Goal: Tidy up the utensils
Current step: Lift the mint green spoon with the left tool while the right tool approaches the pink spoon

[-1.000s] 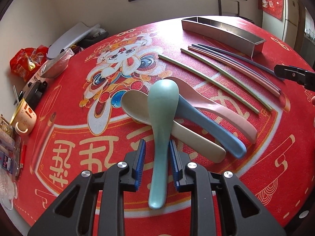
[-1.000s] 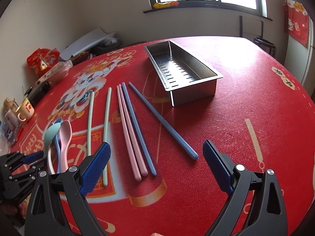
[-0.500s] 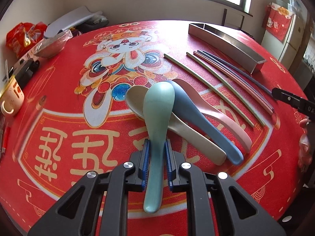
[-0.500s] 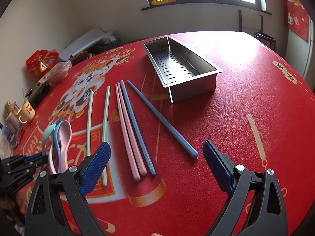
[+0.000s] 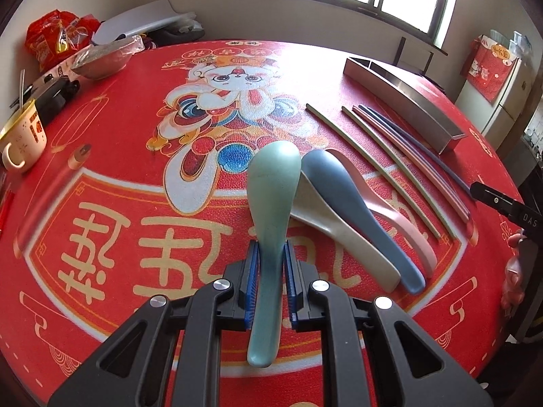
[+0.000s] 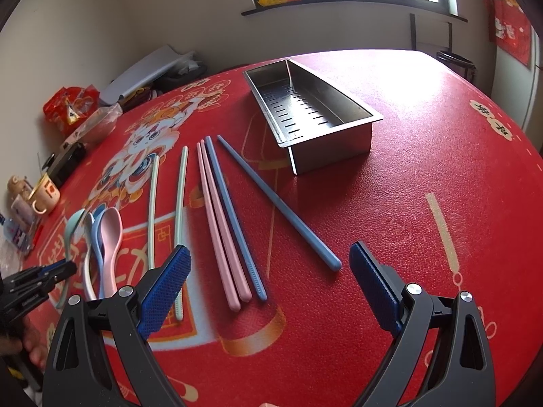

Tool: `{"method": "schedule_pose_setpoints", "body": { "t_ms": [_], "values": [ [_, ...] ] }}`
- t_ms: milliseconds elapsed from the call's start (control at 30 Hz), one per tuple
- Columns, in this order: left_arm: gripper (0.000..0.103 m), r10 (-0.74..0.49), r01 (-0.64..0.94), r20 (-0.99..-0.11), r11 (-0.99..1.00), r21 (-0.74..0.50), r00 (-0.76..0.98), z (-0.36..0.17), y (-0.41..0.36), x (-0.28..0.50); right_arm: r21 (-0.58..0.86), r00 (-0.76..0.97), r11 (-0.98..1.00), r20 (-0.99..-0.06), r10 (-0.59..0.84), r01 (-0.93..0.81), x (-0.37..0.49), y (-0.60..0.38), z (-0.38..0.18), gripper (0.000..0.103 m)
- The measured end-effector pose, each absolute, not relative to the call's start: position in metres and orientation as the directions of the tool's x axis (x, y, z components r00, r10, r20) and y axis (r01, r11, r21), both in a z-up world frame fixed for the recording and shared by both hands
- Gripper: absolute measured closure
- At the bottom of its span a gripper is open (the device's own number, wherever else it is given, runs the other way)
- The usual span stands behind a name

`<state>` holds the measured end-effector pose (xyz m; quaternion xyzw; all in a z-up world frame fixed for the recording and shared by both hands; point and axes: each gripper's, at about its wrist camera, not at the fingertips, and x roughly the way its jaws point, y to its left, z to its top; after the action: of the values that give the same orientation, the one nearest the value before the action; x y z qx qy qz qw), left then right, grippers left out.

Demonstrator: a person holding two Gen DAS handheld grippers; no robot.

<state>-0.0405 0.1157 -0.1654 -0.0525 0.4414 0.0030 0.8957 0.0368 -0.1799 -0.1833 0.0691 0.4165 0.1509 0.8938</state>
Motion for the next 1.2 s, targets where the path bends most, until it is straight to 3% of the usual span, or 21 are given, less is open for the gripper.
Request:
{"method": "schedule_pose_setpoints", "body": {
  "t_ms": [733,933,1200],
  "values": [
    [0.089,-0.210,0.064,-0.629,0.967,-0.248,0.749,-0.145,0.082,-0.040,0.236,0.598,0.923,-0.707,0.378,-0.304,0.035,-0.169,-0.181,0.012],
    [0.089,-0.225,0.064,-0.610,0.960,-0.274,0.760,-0.145,0.092,-0.051,0.275,0.633,0.908,-0.652,0.417,-0.315,0.034,-0.168,-0.169,0.012],
    [0.089,-0.213,0.028,-0.605,0.953,-0.300,0.767,-0.151,0.112,-0.063,0.126,0.519,0.875,-0.762,0.387,-0.467,0.035,-0.112,-0.171,0.012]
  ]
}}
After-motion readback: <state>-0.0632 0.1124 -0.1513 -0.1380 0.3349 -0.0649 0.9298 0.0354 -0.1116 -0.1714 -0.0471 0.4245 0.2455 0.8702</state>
